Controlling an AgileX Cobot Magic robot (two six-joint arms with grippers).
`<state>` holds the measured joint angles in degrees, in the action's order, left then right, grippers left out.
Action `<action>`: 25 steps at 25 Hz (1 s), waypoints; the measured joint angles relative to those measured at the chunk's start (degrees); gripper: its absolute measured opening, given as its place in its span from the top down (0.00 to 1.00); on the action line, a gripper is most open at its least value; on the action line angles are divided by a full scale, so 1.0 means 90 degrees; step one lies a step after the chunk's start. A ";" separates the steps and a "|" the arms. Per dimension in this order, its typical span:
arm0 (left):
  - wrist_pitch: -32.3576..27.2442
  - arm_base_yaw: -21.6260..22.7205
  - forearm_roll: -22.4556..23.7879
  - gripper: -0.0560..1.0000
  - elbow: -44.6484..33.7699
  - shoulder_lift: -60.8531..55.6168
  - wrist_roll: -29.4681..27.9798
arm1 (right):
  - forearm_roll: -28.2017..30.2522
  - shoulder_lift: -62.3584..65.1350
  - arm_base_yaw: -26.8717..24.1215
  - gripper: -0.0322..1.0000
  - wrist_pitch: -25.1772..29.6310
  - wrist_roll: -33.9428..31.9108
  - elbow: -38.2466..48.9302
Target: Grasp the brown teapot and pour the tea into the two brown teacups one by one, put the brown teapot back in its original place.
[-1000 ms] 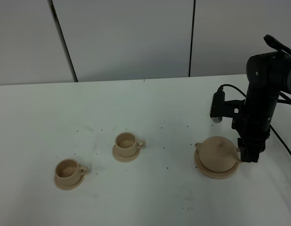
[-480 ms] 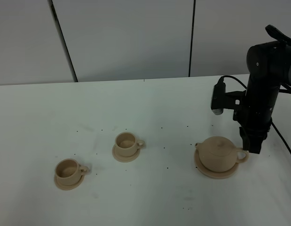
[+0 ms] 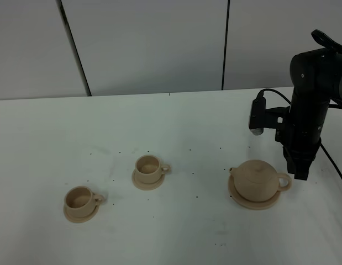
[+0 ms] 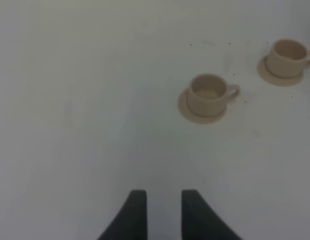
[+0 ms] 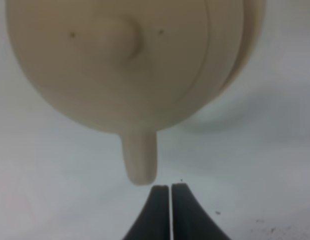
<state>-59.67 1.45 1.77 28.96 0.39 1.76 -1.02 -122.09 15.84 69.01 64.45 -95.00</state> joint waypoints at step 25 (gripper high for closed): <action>0.0000 0.0000 0.0000 0.72 0.0000 0.0000 0.0000 | -0.0498 0.0035 0.0000 0.99 -0.0528 0.1973 0.0000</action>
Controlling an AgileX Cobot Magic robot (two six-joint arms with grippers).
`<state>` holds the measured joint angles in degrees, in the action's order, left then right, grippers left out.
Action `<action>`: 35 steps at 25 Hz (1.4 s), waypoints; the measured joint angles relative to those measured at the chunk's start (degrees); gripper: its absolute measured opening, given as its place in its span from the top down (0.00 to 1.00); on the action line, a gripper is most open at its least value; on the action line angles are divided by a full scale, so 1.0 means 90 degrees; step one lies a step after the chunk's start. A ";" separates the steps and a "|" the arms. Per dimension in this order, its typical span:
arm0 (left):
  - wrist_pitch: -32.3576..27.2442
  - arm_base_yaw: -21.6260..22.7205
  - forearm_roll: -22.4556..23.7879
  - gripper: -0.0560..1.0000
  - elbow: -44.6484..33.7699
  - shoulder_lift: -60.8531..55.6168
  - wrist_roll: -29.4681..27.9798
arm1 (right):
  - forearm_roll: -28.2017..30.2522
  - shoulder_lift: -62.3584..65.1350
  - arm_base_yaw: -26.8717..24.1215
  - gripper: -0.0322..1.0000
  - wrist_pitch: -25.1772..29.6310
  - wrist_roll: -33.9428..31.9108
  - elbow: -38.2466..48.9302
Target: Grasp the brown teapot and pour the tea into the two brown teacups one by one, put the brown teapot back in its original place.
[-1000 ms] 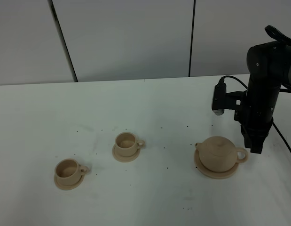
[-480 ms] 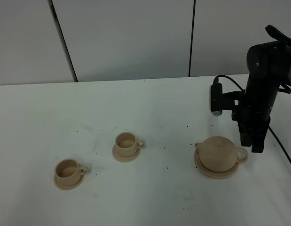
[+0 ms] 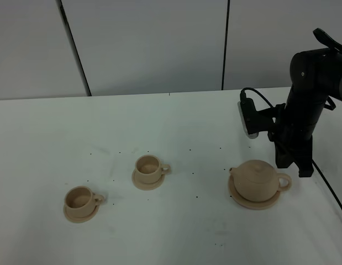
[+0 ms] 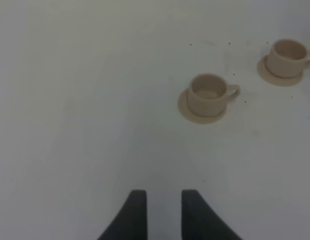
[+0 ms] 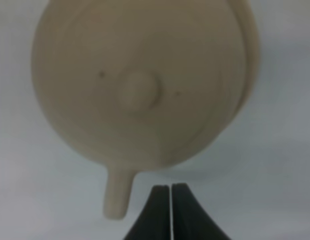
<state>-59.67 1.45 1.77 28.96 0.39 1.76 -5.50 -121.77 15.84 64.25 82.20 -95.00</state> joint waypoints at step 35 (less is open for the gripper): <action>0.0000 0.0000 0.0000 0.72 0.0000 0.0000 0.0000 | -0.0162 -0.0052 0.0122 0.72 0.0380 -0.1418 0.0000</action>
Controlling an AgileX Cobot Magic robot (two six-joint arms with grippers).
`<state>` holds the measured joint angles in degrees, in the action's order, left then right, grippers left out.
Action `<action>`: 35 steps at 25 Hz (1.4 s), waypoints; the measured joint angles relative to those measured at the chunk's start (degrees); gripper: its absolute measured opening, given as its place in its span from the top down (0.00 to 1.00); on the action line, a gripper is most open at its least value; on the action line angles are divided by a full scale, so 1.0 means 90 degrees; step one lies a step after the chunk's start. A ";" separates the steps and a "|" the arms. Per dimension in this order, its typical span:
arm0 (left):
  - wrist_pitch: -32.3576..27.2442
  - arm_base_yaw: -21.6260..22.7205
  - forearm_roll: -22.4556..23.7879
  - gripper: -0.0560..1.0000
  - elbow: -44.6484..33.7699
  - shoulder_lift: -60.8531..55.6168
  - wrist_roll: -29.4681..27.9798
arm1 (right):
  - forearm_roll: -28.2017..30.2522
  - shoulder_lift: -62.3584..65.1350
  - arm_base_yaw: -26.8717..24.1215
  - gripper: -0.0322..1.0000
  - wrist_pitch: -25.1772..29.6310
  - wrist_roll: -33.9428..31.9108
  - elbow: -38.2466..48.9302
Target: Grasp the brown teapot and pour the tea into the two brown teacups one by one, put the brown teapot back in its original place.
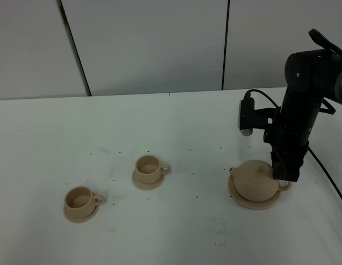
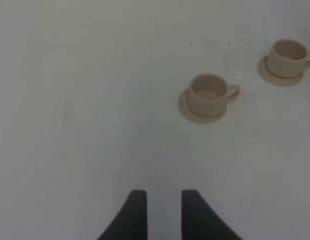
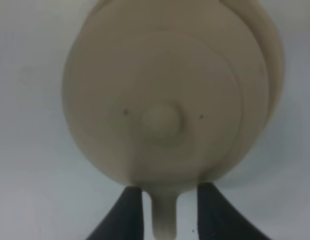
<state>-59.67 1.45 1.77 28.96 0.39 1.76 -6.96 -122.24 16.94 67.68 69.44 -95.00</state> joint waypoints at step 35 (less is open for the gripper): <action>0.0000 0.0000 0.0000 0.72 0.0000 0.0000 0.0000 | 0.0302 -0.0252 0.0000 0.69 0.0075 -0.0019 -0.0012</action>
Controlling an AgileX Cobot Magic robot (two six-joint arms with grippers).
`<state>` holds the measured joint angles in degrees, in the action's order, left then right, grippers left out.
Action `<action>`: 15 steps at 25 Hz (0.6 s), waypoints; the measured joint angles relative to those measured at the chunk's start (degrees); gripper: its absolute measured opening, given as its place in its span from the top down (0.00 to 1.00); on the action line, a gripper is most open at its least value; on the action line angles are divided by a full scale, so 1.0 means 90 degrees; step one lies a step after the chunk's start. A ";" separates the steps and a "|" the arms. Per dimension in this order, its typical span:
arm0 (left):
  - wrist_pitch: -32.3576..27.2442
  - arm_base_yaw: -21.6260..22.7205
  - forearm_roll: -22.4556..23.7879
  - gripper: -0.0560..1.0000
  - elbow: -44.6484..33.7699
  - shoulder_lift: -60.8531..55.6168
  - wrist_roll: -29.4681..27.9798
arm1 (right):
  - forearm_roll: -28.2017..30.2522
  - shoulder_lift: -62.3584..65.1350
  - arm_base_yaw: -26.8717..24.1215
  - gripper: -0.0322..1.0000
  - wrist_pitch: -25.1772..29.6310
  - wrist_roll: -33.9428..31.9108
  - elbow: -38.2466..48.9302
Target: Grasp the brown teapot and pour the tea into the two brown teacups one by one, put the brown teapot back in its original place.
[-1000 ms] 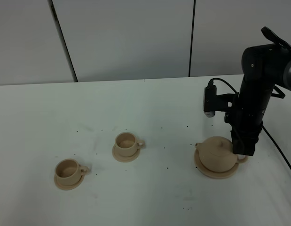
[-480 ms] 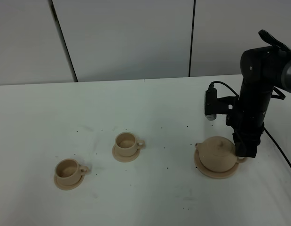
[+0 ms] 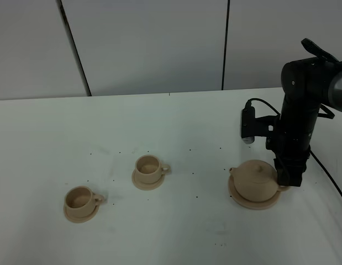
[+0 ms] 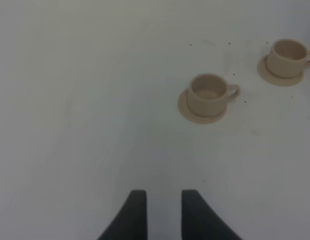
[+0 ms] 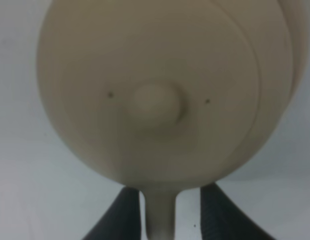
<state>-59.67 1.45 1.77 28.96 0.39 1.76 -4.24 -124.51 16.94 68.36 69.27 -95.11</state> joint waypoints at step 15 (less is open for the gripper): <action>0.0000 0.0000 0.0000 0.72 0.0000 0.0000 0.0000 | 0.0048 -0.0002 0.0023 0.69 -0.0037 0.0000 0.0000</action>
<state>-59.67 1.45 1.77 28.96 0.39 1.76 -3.81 -124.52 17.15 68.03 69.27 -95.11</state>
